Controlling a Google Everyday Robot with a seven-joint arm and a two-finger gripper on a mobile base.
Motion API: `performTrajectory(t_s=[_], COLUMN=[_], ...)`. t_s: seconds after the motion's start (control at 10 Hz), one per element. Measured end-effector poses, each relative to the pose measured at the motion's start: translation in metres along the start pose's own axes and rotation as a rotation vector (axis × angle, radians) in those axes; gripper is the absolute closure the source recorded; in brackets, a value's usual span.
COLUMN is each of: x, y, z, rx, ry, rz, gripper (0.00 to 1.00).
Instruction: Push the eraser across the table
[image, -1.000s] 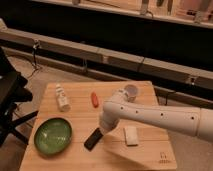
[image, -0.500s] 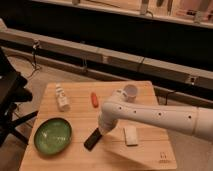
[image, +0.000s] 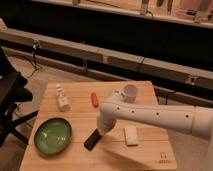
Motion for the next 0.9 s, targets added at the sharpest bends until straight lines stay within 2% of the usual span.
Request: performTrajectory(t_s=[0.2, 0.5, 0.8, 0.9], x=[0.010, 0.018, 0.029, 0.028], y=[0.011, 0.029, 0.046, 0.042], z=[0.005, 0.021, 0.027, 0.027], rx=[-0.013, -0.055, -0.071, -0.067], ry=[-0.008, -0.025, -0.026, -0.027], rz=[0.031, 0.079, 0.153, 0.141], gripper=[1.00, 1.00, 1.00, 1.00])
